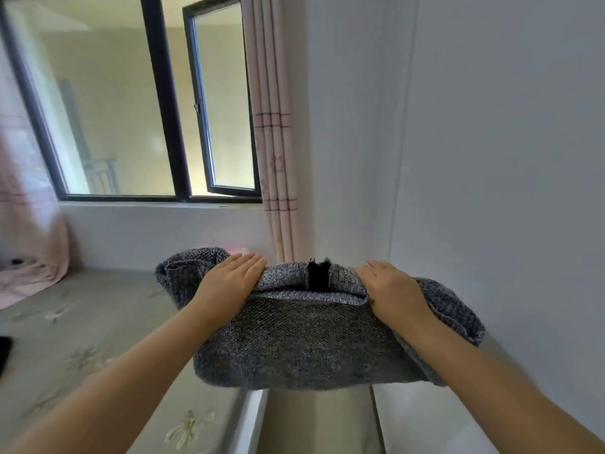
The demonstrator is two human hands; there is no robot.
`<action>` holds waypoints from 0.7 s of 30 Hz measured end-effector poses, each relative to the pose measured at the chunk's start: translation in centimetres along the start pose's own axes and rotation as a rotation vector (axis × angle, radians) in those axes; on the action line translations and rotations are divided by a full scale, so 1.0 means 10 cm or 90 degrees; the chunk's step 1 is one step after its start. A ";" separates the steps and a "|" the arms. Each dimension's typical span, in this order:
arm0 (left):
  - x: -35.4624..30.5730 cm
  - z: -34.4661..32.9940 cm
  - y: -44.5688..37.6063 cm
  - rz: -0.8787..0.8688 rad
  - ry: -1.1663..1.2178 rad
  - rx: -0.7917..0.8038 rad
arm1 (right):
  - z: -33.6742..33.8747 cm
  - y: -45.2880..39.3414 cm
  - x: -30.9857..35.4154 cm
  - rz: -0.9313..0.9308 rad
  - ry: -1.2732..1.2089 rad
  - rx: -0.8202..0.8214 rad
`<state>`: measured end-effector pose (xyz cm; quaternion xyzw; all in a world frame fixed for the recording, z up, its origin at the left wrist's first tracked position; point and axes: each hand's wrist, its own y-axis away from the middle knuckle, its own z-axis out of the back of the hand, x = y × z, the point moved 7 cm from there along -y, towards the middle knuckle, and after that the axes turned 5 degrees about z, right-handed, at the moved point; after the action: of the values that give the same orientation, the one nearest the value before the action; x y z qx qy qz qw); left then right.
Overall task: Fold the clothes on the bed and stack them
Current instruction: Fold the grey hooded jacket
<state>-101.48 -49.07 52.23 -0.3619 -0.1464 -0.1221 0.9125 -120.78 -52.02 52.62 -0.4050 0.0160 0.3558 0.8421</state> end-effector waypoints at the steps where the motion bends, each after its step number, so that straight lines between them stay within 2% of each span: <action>1: 0.05 -0.09 -0.04 0.018 -0.011 0.010 | -0.17 -0.09 -0.03 0.012 -0.019 -0.002; 4: 0.28 -0.48 -0.05 0.089 -0.059 0.117 | -0.68 -0.34 -0.05 0.031 -0.107 0.000; 8: 0.57 -0.93 -0.06 0.096 -0.088 0.224 | -1.47 -0.66 0.02 0.035 -0.226 0.102; 10: 0.76 -1.19 -0.10 0.111 -0.102 0.245 | -1.91 -0.83 0.07 0.039 -0.235 0.168; 14: 1.32 -1.87 -0.07 0.199 -0.090 0.345 | -2.63 -1.24 0.17 0.023 -0.288 0.213; 21: 2.47 -3.14 -0.15 0.265 -0.071 0.373 | -4.01 -2.28 0.53 0.072 -0.285 0.273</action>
<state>-73.45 -74.94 40.10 -0.1131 -0.1481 0.1336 0.9734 -92.39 -86.23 39.29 -0.1280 -0.0727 0.4711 0.8697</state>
